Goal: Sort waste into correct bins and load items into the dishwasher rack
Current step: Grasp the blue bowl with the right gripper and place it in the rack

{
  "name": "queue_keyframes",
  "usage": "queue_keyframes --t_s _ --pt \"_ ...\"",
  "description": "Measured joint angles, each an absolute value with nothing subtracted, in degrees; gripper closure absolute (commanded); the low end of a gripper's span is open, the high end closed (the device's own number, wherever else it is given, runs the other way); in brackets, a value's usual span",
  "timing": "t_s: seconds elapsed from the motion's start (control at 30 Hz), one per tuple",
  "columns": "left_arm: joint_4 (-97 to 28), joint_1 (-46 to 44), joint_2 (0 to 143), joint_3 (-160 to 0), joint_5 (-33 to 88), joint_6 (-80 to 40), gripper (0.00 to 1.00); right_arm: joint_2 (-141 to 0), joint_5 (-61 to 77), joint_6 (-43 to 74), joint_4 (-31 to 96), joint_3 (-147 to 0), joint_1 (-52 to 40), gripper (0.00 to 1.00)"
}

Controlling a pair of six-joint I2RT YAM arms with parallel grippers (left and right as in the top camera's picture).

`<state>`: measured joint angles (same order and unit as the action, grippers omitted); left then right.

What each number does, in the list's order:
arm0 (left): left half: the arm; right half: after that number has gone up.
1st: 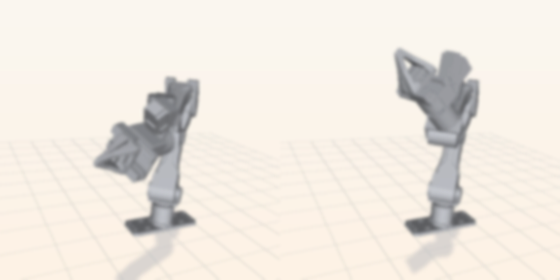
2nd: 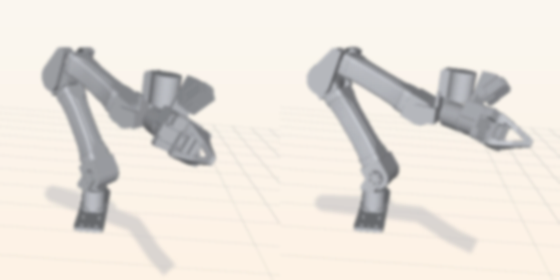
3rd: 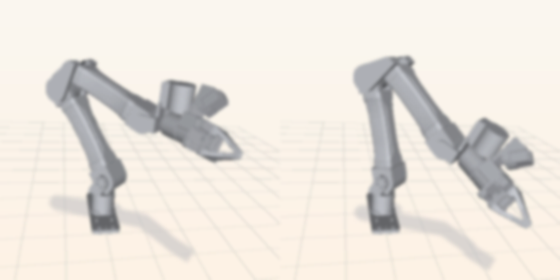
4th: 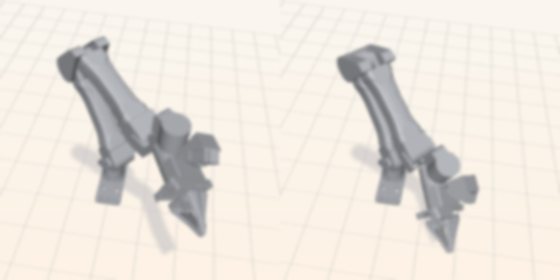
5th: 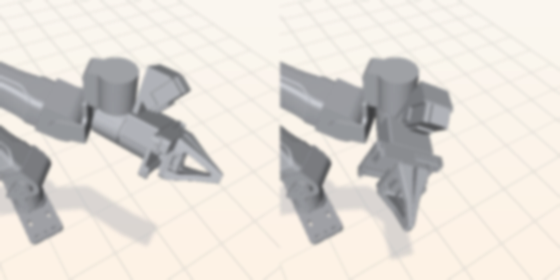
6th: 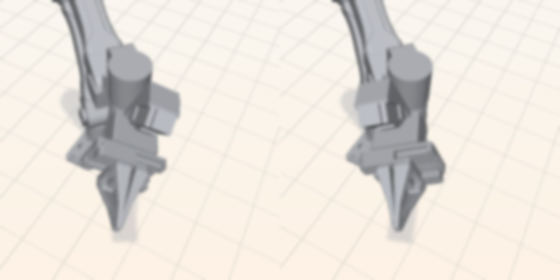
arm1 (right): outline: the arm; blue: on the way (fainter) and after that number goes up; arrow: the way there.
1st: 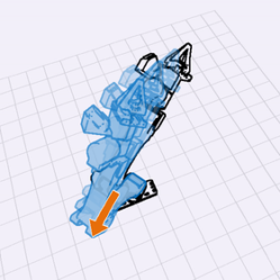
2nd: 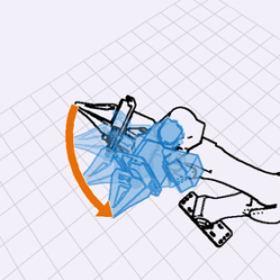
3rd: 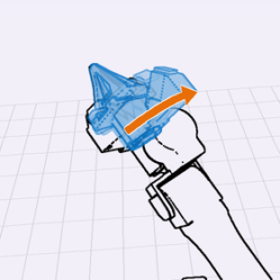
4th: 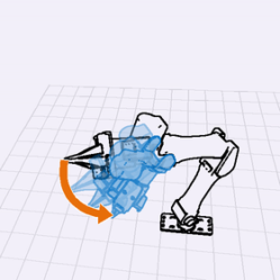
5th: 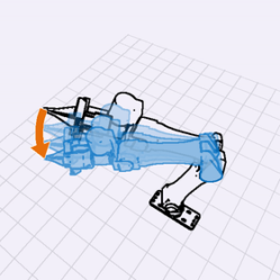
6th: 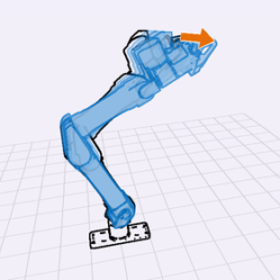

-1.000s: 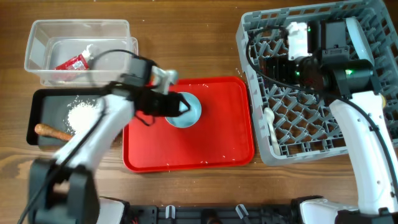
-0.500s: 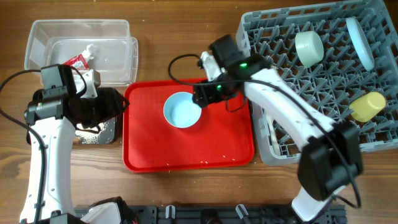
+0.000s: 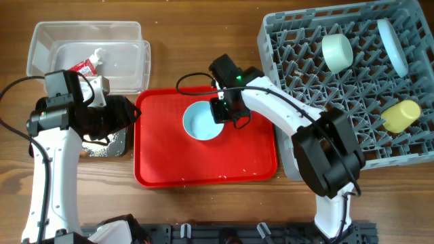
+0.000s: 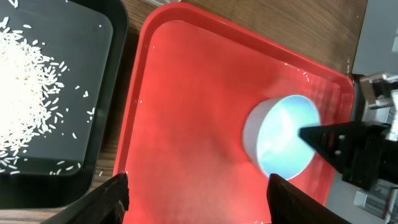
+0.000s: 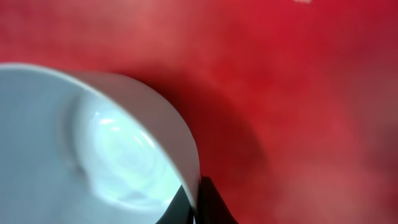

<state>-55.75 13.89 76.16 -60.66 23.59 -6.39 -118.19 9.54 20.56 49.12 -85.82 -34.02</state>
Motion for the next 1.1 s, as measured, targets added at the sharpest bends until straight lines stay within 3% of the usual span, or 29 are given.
queue_keyframes --t_s 0.17,0.3,0.53,0.77,1.1 --pt "-55.8 13.9 76.2 -60.7 23.6 -6.4 0.29 -107.8 -7.3 20.5 52.4 -87.7 -28.5 0.96" --pt "-55.7 13.9 76.2 -60.7 23.6 -6.4 0.29 -94.4 -30.3 16.5 50.1 -90.0 -23.3 0.96" --pt "-55.8 13.9 76.2 -60.7 23.6 -6.4 0.29 -92.8 -64.1 13.6 48.7 -86.0 -18.4 0.96" --pt "-56.0 13.9 76.2 -60.7 23.6 -6.4 0.29 -97.6 -72.9 13.6 43.6 -76.9 -15.7 0.96" --pt "-55.9 13.9 76.2 -60.7 23.6 -6.4 0.29 -101.1 -68.8 17.8 43.8 -71.0 -16.8 0.96"
